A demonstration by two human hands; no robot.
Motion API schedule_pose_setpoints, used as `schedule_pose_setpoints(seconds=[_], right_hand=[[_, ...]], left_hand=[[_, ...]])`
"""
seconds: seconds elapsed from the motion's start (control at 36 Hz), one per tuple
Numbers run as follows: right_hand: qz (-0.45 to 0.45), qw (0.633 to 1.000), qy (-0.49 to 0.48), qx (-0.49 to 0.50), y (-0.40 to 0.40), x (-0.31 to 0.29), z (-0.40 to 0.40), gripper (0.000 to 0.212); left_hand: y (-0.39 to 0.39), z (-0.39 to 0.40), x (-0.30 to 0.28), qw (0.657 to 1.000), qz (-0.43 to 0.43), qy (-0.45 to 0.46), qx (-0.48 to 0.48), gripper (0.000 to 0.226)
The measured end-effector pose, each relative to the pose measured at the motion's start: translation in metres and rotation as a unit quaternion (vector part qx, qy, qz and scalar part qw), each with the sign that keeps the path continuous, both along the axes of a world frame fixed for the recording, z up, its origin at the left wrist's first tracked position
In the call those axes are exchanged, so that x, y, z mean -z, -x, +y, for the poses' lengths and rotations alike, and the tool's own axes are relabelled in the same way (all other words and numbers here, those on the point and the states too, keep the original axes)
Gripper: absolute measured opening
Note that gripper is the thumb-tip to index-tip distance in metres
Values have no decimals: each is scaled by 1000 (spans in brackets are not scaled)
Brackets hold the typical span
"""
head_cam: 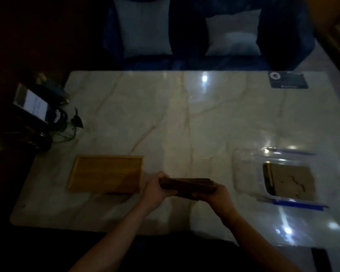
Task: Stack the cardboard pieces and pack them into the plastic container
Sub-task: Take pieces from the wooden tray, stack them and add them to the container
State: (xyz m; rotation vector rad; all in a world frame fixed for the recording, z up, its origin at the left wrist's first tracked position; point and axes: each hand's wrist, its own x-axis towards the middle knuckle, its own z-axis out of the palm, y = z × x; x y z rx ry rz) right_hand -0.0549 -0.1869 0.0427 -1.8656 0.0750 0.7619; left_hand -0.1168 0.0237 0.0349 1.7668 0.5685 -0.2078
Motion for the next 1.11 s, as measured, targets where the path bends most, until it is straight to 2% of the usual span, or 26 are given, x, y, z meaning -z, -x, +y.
schedule_pose_setpoints(seconds=[0.17, 0.31, 0.42, 0.61, 0.72, 0.97, 1.11], right_hand=[[-65, 997, 23, 18, -8, 8, -38, 35], [-133, 990, 43, -11, -14, 11, -48, 39], [-153, 987, 54, -17, -22, 14, -52, 36], [-118, 990, 68, -45, -29, 27, -59, 37], [-101, 991, 65, -55, -30, 32, -63, 40], [-62, 997, 41, -33, -27, 37, -53, 33], [-75, 997, 29, 1, -27, 38, -48, 31]], left_hand=[[-12, -38, 13, 997, -35, -62, 1, 39], [-20, -50, 17, 994, -69, -77, -19, 39], [-27, -56, 18, 993, -85, -66, -38, 39], [-30, -67, 32, 996, -38, -39, -68, 54], [-29, -67, 40, 996, -16, -12, -83, 51], [-35, -80, 39, 991, -13, 61, -121, 54], [-41, -89, 39, 986, -14, 76, -148, 58]])
